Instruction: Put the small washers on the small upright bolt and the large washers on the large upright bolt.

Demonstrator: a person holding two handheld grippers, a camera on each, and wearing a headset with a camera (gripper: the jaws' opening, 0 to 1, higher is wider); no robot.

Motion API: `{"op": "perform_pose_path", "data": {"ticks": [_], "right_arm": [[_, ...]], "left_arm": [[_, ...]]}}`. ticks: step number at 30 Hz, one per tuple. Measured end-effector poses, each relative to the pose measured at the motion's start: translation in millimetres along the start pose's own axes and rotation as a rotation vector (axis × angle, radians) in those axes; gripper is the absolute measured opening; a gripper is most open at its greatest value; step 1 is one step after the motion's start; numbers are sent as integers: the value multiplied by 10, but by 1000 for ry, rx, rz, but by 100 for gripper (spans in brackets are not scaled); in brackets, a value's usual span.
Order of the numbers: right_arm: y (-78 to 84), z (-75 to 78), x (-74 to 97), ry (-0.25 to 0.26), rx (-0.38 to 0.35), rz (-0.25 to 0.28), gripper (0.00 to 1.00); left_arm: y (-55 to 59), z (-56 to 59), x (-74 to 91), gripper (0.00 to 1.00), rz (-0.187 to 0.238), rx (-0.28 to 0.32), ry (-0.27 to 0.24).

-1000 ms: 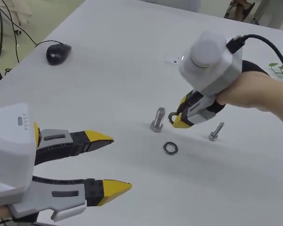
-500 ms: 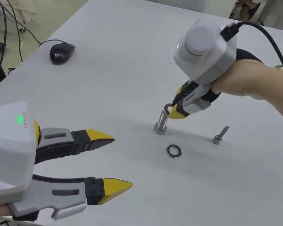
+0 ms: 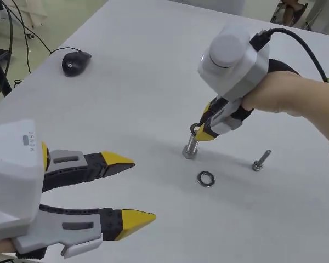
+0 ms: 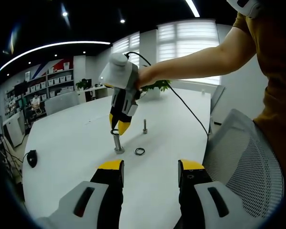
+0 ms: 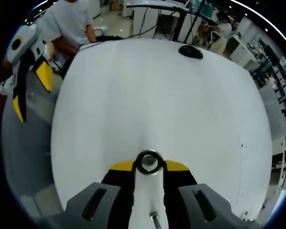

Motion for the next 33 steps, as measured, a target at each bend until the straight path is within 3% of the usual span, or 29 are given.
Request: {"op": "perform_pose_path", "data": {"ticks": [33], "right_arm": [[67, 22, -260, -25, 46, -69, 22]], "left_arm": [[42, -27, 24, 44, 1, 18, -17]]}}
Point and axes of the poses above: the centre of the closed fingertips' face, and the gripper's own axes: x roughly backward along the fingers, z roughly to its right, y roughly out of its underside, the point moved 4 cm from there along x, roughly backward along the fingers, and after that the axes turned 2 degrees about y, right-handed, at the moved point
